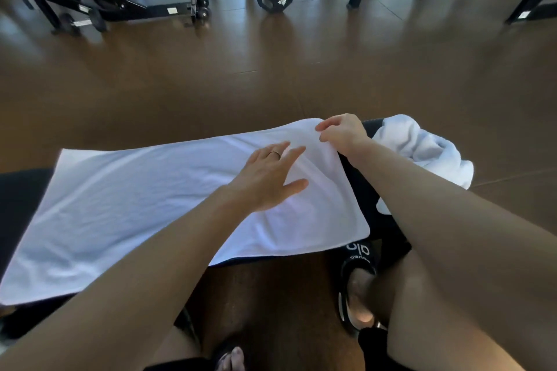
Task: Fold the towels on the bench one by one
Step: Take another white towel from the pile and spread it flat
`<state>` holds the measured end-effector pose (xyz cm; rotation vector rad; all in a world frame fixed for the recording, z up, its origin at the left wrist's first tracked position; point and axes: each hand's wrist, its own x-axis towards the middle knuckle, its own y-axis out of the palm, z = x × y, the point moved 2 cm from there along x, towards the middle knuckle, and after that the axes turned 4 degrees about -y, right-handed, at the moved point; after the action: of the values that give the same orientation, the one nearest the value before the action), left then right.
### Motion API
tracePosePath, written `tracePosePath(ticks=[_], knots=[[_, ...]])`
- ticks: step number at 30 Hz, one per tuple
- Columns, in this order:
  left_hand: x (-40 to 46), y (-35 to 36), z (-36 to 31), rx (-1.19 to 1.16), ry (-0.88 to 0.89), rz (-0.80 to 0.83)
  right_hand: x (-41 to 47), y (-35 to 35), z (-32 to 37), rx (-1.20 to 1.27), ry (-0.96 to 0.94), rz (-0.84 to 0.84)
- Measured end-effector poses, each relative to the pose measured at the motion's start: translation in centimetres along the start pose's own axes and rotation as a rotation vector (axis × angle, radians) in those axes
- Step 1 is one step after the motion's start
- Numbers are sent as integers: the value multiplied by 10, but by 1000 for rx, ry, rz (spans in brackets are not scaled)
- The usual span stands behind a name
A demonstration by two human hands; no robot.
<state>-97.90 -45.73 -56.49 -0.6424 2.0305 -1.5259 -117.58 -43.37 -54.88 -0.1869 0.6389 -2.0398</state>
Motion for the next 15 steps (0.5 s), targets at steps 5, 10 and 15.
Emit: tracePosePath(ticks=[5, 10, 15], knots=[[31, 7, 0, 61, -89, 215, 9, 2, -2, -421, 24, 94], [28, 26, -3, 81, -83, 196, 11, 19, 2, -707, -187, 140], [24, 33, -3, 100, -59, 162, 12, 38, -20, -879, -217, 302]])
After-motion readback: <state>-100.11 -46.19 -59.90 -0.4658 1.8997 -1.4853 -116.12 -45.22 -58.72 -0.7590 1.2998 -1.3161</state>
